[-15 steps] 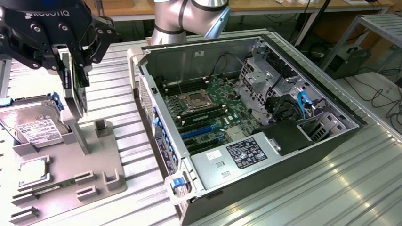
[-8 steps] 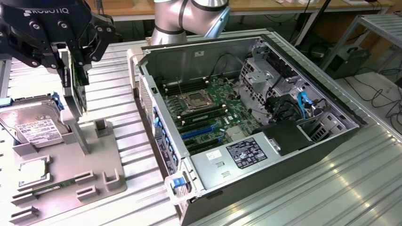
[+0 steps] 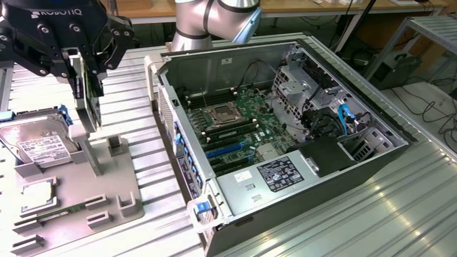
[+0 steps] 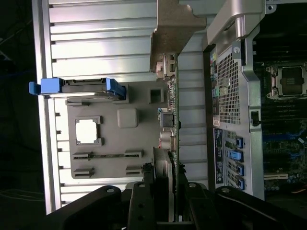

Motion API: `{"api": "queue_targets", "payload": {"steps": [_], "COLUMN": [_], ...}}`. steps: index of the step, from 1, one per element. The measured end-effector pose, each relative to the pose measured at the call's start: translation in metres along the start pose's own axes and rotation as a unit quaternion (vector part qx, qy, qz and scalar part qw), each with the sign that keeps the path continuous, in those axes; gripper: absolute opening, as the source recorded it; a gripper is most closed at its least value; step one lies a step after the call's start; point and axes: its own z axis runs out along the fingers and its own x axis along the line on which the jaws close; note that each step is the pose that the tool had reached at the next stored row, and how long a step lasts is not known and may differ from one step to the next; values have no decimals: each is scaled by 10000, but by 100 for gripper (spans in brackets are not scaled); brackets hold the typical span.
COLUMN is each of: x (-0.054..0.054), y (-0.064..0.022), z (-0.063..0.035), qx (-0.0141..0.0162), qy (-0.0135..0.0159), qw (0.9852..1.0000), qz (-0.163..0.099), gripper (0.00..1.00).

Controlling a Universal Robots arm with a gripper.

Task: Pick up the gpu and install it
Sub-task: 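Pick up the gpu and move the gpu toward the slot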

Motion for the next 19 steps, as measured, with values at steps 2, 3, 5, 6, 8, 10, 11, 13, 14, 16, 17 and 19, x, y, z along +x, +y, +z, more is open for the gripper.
{"api": "queue_targets", "payload": {"steps": [2,3,5,6,8,10,11,13,14,16,17,19], "x": [-24,-35,-59,-68,-89,-108,-120,-139,-148,-168,-179,-200], "y": [1,2,3,4,4,6,6,7,8,9,9,10], "z": [0,0,0,0,0,0,0,0,0,0,0,0], "qx": [0,0,0,0,0,0,0,0,0,0,0,0], "qy": [1,0,0,0,0,0,0,0,0,1,0,0], "qw": [10000,10000,10000,10000,10000,10000,10000,10000,10000,10000,10000,10000], "qz": [0,0,0,0,0,0,0,0,0,1,0,0], "gripper": [28,28,28,28,28,28,28,28,28,28,28,28]}}
